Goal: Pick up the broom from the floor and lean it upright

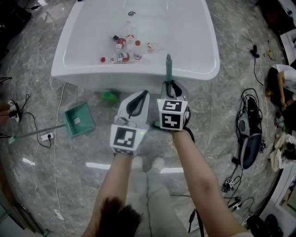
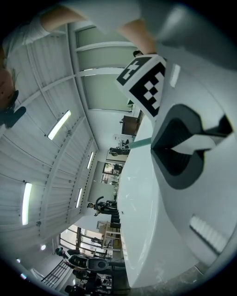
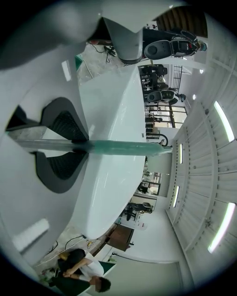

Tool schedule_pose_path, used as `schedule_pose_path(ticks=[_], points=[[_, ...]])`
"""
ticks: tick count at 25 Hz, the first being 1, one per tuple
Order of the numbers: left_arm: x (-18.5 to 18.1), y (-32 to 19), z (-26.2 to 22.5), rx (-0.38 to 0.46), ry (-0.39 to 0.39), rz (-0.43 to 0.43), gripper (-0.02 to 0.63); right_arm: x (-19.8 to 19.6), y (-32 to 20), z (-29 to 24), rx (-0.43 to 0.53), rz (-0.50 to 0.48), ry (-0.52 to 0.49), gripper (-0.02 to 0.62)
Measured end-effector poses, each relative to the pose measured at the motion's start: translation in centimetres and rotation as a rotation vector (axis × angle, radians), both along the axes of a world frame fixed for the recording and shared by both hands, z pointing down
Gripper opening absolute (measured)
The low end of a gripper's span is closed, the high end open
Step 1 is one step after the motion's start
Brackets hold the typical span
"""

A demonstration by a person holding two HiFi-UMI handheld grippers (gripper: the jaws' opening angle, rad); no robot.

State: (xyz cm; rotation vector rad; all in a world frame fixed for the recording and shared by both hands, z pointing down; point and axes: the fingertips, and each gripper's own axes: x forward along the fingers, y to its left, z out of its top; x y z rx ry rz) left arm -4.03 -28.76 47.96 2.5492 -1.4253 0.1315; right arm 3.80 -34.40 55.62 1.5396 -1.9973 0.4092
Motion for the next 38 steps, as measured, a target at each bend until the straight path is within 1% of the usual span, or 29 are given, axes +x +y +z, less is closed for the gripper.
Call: schedule_pose_path(ticks=[3, 6, 10, 14, 18, 21, 23, 26, 28, 32, 34, 38], points=[[0.1, 0.1, -0.4, -0.002, 0.007, 0.005, -0.002, -0.6, 0.2, -0.6, 0.006, -0.046, 0.001, 0.124], [0.0, 0.2, -1.5, -0.002, 0.021, -0.003, -0.002, -0.8, 1.2, -0.8, -0.028, -0.077, -0.003, 0.124], [0.1, 0.4, -3.1, -0.005, 0.023, 0.002, -0.002, -0.2, 2.7, -2.4, -0.048, -0.075, -0.001, 0.124], [0.4, 0.9, -6.1, 0.003, 0.03, 0.022, -0.002, 0.9, 4.3, -6.3, -0.037, -0.065, -0.014, 0.099], [1.1, 2.6, -9.9, 0.015, 0.02, 0.072, -0.002, 0.8, 5.9, -12.1, 0.008, -0.073, -0.07, 0.043], [2.4, 4.4, -12.5, 0.031, 0.013, 0.121, -0.002, 1.1, 7.2, -16.8, 0.061, -0.069, -0.111, 0.006], [3.1, 5.4, -14.4, 0.049, 0.014, 0.149, -0.002, 1.0, 8.3, -19.7, 0.093, -0.081, -0.138, 0.003], [3.2, 6.9, -17.7, 0.072, 0.01, 0.17, -0.002, 0.3, 10.5, -23.6, 0.12, -0.144, -0.185, 0.003], [3.0, 7.5, -20.2, 0.092, 0.015, 0.171, -0.002, -0.2, 11.9, -26.4, 0.159, -0.195, -0.202, 0.003], [3.2, 8.7, -25.4, 0.136, 0.036, 0.179, -0.002, -0.2, 14.9, -32.3, 0.301, -0.26, -0.214, 0.002], [3.8, 9.2, -28.0, 0.18, 0.048, 0.205, -0.002, 0.1, 15.9, -35.3, 0.38, -0.264, -0.21, 0.002], [5.3, 10.6, -32.3, 0.263, 0.061, 0.273, -0.002, 0.3, 17.8, -40.6, 0.499, -0.269, -0.198, 0.002]])
